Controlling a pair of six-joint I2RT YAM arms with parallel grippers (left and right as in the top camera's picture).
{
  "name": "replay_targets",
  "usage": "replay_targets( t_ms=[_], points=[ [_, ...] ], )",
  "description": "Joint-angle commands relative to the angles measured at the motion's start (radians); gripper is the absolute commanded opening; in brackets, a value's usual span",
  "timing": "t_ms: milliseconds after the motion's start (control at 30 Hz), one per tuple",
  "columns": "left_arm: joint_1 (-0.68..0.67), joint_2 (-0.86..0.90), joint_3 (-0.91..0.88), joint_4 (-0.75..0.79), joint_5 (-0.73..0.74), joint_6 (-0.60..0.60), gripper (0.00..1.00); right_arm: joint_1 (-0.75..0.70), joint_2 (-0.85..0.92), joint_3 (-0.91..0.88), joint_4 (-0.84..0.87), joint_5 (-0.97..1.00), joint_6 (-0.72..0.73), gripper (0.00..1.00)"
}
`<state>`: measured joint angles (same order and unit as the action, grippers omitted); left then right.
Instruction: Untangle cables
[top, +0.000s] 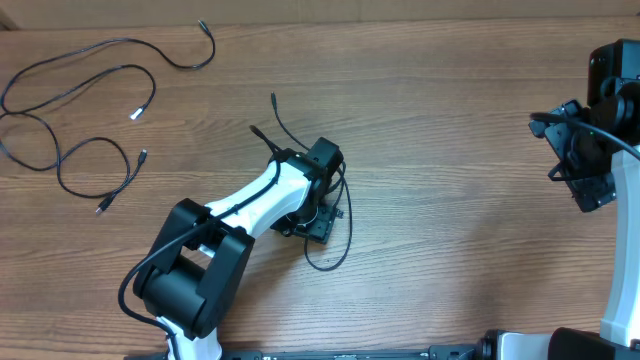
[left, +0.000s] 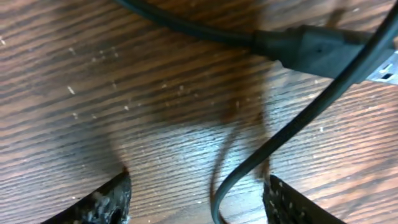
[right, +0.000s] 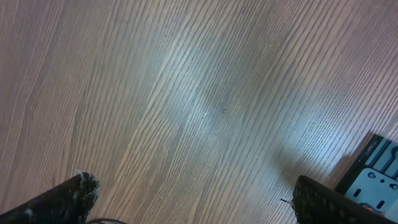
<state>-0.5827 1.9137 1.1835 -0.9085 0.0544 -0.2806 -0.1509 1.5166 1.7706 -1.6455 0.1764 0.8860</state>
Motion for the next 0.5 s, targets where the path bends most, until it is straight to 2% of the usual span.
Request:
replay_targets(
  t_ms=[0, 100, 133, 167, 200, 300, 467],
  points=[
    [-0.005, 0.070, -0.004, 0.008, -0.036, 0.014, 0.56, -0.004, -0.002, -0.004, 0.002, 0.013, -0.001, 1.00],
    [-0.007, 0.097, -0.004, 0.003, -0.043, 0.013, 0.40, -0.004, -0.002, -0.004, 0.002, 0.014, -0.001, 1.00],
    [-0.007, 0.113, -0.004, -0.001, -0.043, 0.006, 0.22, -0.004, -0.002, -0.004, 0.002, 0.014, -0.001, 1.00],
    [-0.007, 0.120, -0.004, -0.002, -0.044, 0.004, 0.17, -0.004, -0.002, -0.004, 0.002, 0.014, -0.001, 1.00],
    [-0.007, 0.124, -0.004, -0.003, -0.044, 0.002, 0.04, -0.004, -0.002, -0.004, 0.002, 0.014, -0.001, 1.00],
    [-0.007, 0.124, -0.003, -0.015, -0.073, -0.109, 0.04, -0.004, -0.002, -0.004, 0.002, 0.013, -0.001, 1.00],
    [-0.005, 0.113, 0.016, -0.083, -0.073, -0.150, 0.04, -0.004, -0.002, -0.004, 0.002, 0.014, -0.001, 1.00]
  ],
)
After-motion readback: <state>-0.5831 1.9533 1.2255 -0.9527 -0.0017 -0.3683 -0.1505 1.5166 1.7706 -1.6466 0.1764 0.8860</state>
